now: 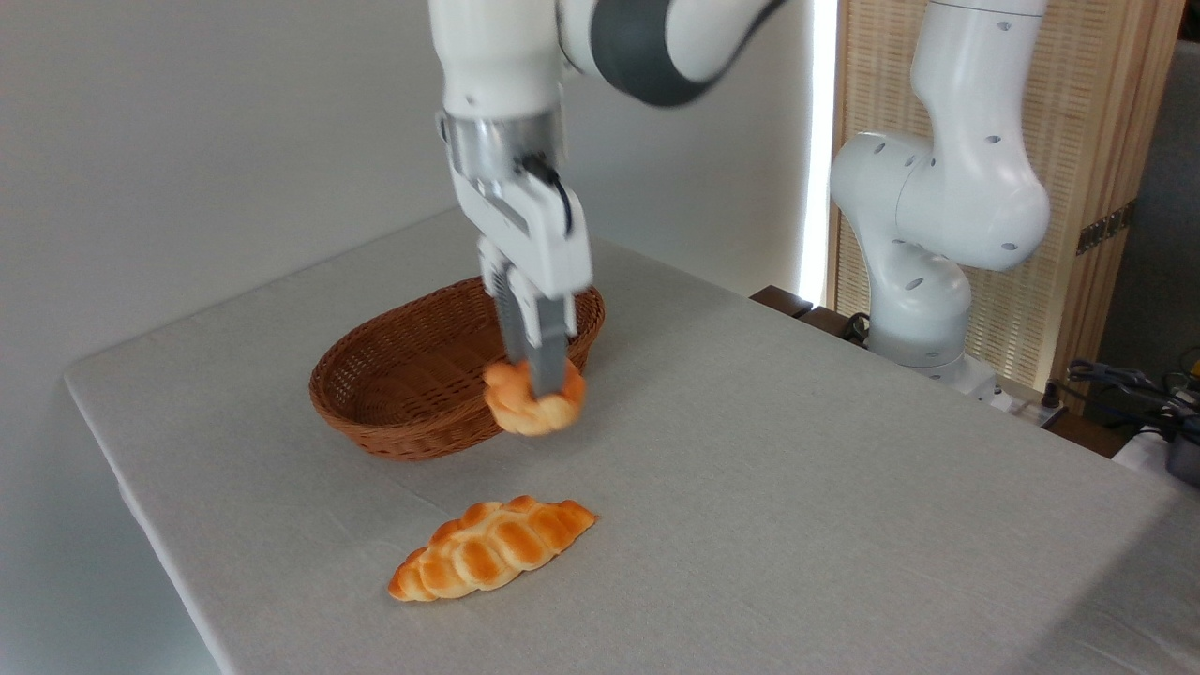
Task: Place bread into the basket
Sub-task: 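Lift the roll and carry it over the wicker basket, lowering inside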
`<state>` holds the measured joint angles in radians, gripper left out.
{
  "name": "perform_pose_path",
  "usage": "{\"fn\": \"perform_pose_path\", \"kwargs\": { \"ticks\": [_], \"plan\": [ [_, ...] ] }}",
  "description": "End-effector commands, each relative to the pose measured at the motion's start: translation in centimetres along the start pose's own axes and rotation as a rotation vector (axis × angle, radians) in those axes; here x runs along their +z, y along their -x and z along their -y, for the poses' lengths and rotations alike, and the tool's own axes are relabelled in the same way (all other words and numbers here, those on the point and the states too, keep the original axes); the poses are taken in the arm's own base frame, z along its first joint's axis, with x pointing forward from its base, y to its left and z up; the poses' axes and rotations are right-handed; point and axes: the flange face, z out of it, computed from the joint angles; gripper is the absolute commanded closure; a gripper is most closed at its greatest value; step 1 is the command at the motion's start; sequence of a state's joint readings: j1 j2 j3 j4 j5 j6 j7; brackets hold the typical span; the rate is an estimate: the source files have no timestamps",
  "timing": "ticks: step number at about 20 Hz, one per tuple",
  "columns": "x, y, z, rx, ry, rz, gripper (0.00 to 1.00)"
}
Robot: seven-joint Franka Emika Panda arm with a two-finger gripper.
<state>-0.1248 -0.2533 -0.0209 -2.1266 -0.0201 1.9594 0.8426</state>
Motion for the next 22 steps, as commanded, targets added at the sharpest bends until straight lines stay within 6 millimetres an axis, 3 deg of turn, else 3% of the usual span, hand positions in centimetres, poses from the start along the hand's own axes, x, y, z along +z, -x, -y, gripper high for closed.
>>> {"fn": "perform_pose_path", "kwargs": {
  "ticks": [1, 6, 8, 9, 10, 11, 13, 15, 22],
  "plan": [
    [-2.9, -5.7, -0.9, -0.075, -0.025, -0.029, 0.58],
    [2.2, -14.5, -4.5, -0.140, 0.034, 0.007, 0.55],
    [5.2, -16.5, -5.9, -0.098, 0.054, 0.041, 0.51],
    [5.8, -17.2, -6.3, -0.093, 0.040, 0.038, 0.47],
    [5.7, -17.5, -6.3, -0.114, 0.023, 0.017, 0.40],
    [5.6, -17.8, -6.2, -0.134, 0.013, -0.002, 0.26],
    [5.9, -17.9, -6.0, -0.141, 0.012, -0.010, 0.16],
    [5.9, -18.0, -6.0, -0.143, 0.012, -0.014, 0.00],
    [6.0, -18.0, -6.0, -0.138, 0.011, -0.014, 0.00]
  ]
}}
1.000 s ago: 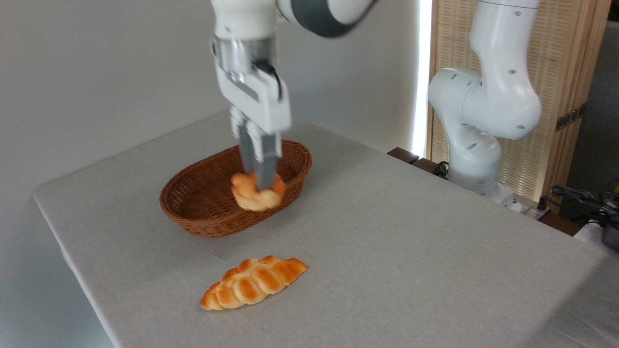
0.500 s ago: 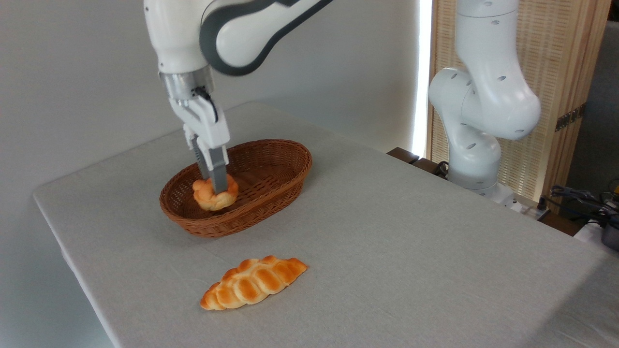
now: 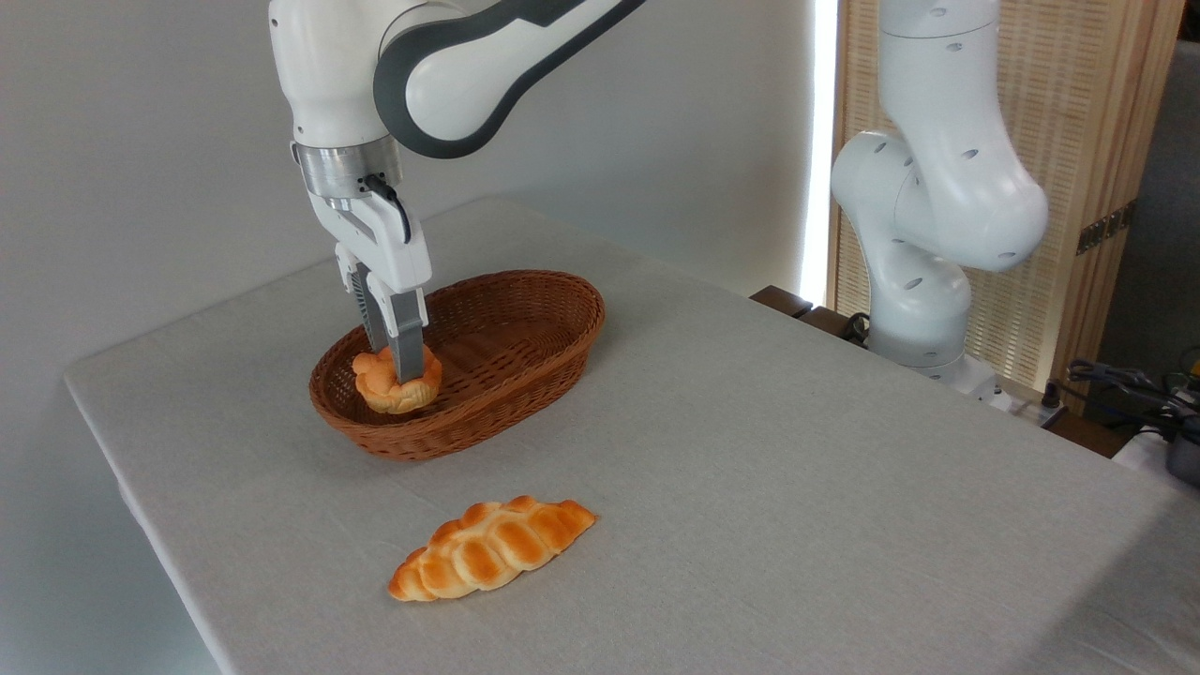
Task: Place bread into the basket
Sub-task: 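Open the gripper to release the roll into the basket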
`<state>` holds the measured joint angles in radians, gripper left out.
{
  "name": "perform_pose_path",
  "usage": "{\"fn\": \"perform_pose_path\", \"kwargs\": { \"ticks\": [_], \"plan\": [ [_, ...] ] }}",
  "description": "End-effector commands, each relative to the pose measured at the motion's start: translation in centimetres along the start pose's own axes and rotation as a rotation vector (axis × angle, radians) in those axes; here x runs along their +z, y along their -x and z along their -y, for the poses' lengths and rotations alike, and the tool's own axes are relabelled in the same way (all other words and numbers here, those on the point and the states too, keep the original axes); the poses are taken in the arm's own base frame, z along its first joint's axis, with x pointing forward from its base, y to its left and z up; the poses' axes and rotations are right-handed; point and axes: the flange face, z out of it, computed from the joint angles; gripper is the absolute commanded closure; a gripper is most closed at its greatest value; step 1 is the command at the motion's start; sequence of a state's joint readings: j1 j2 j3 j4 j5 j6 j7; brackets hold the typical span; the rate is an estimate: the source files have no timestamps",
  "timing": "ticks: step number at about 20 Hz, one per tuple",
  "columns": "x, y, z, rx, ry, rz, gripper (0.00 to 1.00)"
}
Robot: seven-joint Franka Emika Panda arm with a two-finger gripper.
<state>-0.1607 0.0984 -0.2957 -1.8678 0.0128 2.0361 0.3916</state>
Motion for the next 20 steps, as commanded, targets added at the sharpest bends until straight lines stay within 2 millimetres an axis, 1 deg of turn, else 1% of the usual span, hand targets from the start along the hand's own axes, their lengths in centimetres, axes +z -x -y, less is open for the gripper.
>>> {"fn": "perform_pose_path", "kwargs": {
  "ticks": [1, 8, 10, 12, 13, 16, 18, 20],
  "plan": [
    [-0.4, -0.2, 0.2, -0.008, -0.021, -0.012, 0.00],
    [-0.6, -0.3, 0.3, -0.008, -0.024, -0.024, 0.00],
    [-1.2, -0.5, 0.6, -0.018, -0.039, -0.061, 0.00],
    [-2.4, -0.2, 1.1, -0.022, -0.054, -0.072, 0.00],
    [-3.7, 0.5, 1.8, -0.036, -0.070, -0.084, 0.00],
    [-7.4, 3.8, 5.2, -0.086, -0.107, -0.091, 0.00],
    [-9.7, 6.8, 7.6, -0.058, -0.106, -0.055, 0.00],
    [-11.6, 9.2, 9.3, 0.013, -0.064, 0.011, 0.00]
  ]
}}
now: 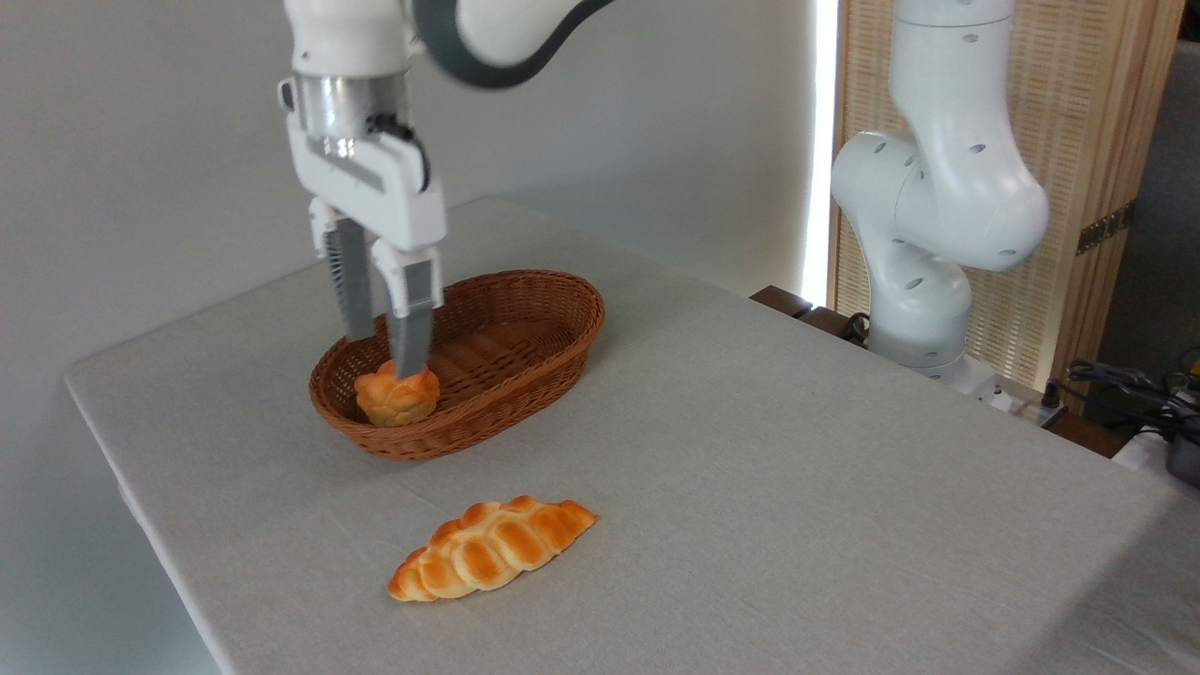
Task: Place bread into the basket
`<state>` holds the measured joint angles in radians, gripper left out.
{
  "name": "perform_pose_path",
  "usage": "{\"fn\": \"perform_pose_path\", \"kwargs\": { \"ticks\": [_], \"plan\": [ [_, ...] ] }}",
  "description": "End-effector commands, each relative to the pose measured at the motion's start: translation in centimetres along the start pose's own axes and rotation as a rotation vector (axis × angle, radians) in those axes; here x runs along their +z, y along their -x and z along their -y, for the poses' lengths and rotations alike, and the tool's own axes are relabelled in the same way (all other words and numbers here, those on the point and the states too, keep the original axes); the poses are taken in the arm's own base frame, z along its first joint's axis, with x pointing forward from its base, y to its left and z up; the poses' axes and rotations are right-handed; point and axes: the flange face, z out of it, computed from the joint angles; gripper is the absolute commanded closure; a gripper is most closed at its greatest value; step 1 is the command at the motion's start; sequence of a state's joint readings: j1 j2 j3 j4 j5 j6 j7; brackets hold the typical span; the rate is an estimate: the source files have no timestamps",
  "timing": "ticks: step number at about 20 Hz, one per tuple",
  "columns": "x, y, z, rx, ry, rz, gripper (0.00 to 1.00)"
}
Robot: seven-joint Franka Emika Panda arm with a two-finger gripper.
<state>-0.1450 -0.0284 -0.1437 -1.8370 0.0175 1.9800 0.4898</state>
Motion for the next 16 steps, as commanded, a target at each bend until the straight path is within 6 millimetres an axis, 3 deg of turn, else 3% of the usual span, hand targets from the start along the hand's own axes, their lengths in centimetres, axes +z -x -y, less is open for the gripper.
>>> {"fn": "perform_pose_path", "kwargs": {
  "ticks": [1, 4, 8, 16],
  "plan": [
    [-4.2, 4.4, 3.9, 0.108, 0.053, 0.101, 0.00],
    [-6.0, 7.4, 7.2, 0.107, 0.088, 0.134, 0.00],
    [-7.6, 9.5, 9.9, 0.025, 0.112, 0.125, 0.00],
    [-7.7, 7.8, 8.8, -0.013, 0.131, 0.107, 0.00]
  ]
}}
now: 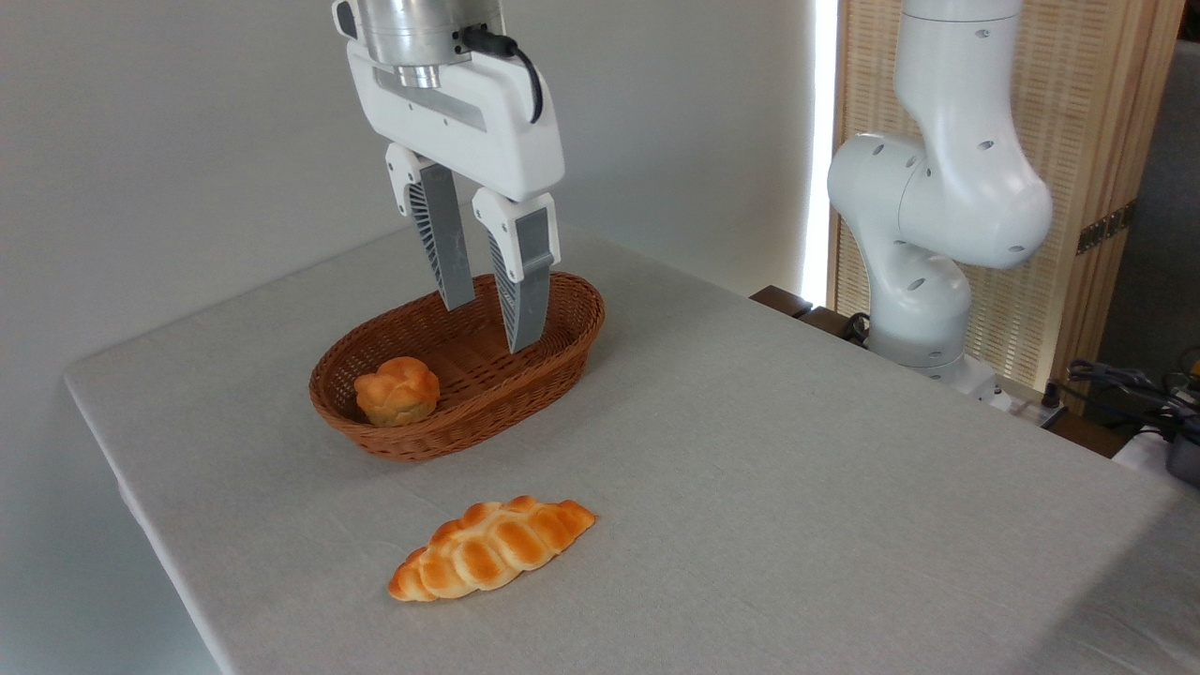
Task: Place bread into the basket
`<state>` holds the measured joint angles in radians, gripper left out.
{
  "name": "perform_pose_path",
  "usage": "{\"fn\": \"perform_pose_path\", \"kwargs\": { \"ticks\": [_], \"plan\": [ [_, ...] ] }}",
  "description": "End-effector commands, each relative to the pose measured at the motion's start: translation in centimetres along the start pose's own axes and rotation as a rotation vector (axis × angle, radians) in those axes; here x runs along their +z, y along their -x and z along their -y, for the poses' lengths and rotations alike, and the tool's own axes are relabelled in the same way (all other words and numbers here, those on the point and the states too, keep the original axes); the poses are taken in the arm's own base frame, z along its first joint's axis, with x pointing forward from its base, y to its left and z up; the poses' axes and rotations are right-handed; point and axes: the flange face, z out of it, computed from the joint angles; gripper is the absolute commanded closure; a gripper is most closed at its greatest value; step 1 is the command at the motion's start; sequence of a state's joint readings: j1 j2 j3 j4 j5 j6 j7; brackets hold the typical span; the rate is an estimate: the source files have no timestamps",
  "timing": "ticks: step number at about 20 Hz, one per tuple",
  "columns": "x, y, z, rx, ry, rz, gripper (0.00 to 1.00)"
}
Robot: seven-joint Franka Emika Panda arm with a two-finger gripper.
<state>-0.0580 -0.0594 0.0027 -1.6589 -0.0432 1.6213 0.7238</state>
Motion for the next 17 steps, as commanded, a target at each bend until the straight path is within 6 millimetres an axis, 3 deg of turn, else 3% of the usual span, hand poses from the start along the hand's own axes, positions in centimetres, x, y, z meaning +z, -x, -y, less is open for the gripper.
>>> {"fn": "perform_pose_path", "kwargs": {
  "ticks": [1, 17],
  "plan": [
    [-0.51, -0.83, -0.46, 0.004, 0.010, 0.011, 0.00],
    [-1.19, -0.32, 0.18, 0.002, -0.020, 0.024, 0.00]
  ]
}}
